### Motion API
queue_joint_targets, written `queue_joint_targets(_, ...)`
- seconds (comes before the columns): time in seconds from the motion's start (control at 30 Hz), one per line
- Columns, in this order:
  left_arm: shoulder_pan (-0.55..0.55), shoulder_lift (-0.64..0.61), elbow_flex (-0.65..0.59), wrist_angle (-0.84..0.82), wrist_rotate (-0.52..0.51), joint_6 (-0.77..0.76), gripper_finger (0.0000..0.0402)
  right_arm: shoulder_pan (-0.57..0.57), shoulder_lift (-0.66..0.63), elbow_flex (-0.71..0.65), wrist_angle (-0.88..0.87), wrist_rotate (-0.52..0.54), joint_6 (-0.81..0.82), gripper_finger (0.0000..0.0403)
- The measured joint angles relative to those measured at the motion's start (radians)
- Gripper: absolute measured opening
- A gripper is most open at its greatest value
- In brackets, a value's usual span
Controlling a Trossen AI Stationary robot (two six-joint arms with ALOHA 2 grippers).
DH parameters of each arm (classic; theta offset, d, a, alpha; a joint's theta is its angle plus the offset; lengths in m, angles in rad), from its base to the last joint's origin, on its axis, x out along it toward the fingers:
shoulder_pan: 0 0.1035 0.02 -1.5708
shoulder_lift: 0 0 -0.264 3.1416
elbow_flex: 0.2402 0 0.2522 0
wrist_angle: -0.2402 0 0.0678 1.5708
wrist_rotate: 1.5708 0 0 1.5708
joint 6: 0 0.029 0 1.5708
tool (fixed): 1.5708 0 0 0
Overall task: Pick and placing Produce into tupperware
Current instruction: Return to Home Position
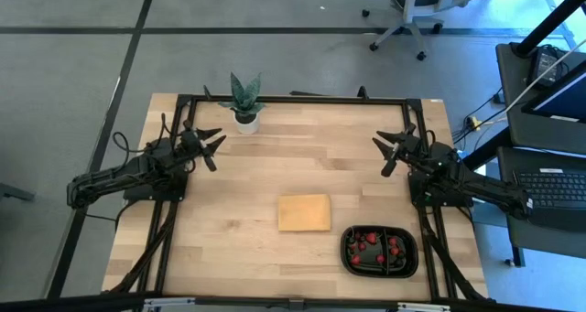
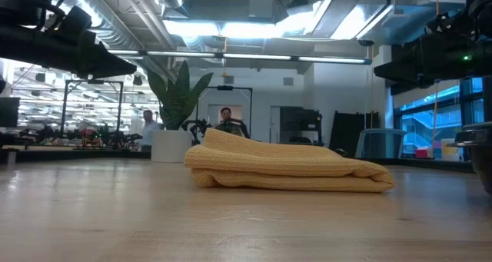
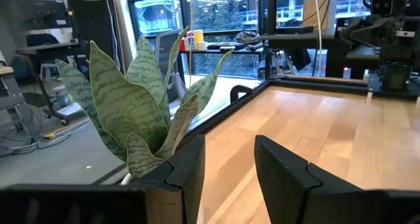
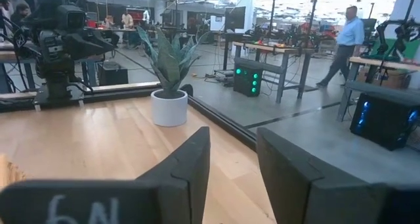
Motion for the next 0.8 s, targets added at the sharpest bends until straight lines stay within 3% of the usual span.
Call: queue_joint_targets(0.8,0.000,0.000,0.000,-0.001,-0.001,0.000,0.0125,0.000,0.000,0.000,0.000,0.001,0.016,0.0127)
